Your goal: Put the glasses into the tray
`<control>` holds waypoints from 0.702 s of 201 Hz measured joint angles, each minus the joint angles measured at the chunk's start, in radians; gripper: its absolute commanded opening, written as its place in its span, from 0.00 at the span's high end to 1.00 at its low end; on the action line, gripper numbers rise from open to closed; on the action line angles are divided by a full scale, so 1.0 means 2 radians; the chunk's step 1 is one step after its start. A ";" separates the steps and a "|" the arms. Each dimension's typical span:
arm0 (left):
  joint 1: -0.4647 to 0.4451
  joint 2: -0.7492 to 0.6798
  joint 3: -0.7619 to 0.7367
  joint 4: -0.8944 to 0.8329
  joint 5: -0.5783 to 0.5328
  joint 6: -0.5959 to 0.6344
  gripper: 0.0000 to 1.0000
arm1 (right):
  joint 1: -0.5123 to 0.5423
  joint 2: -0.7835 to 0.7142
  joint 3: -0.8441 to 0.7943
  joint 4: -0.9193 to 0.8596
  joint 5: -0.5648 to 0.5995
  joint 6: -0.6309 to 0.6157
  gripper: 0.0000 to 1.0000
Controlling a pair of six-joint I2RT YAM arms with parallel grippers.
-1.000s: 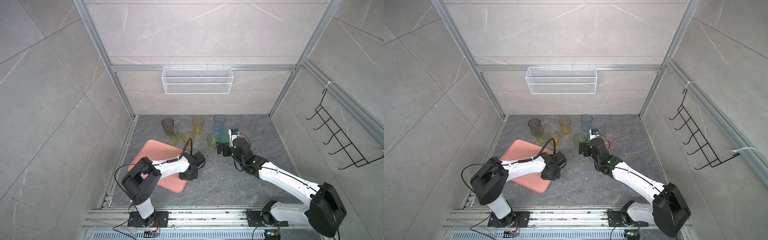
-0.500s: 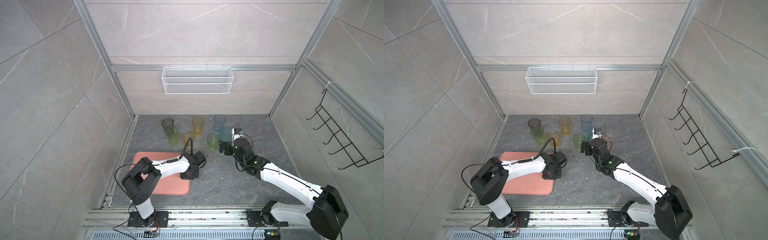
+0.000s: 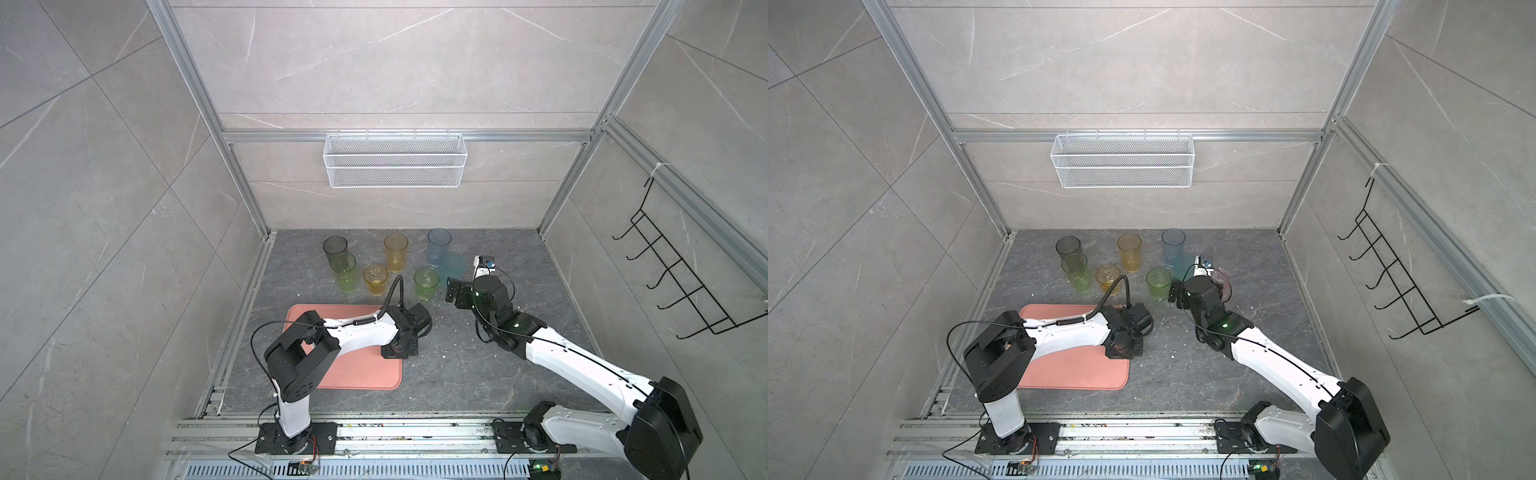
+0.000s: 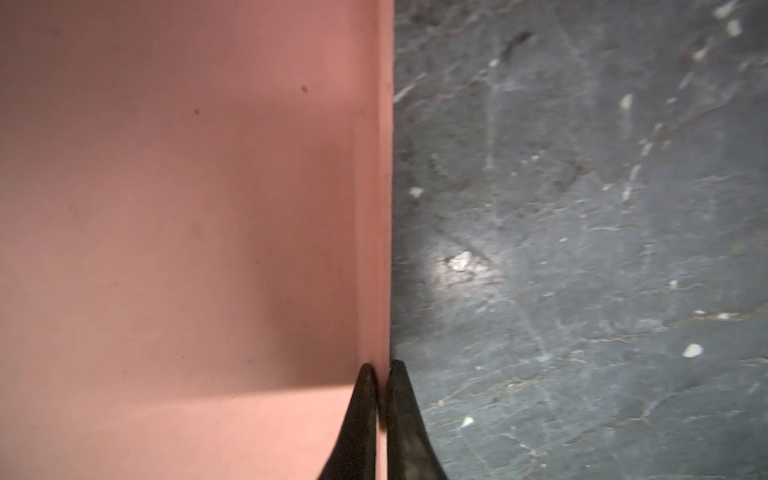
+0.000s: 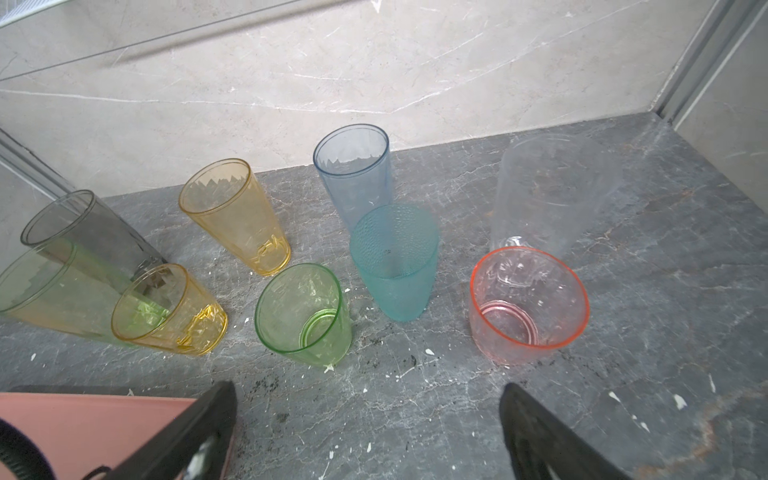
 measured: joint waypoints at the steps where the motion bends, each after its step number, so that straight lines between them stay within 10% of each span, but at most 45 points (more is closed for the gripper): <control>1: 0.000 0.000 0.000 0.000 0.001 0.000 0.92 | 0.000 0.000 0.000 0.000 0.000 0.000 0.00; 141: -0.007 0.012 -0.008 0.129 0.056 -0.041 0.62 | -0.012 -0.003 0.056 -0.102 -0.071 0.015 0.00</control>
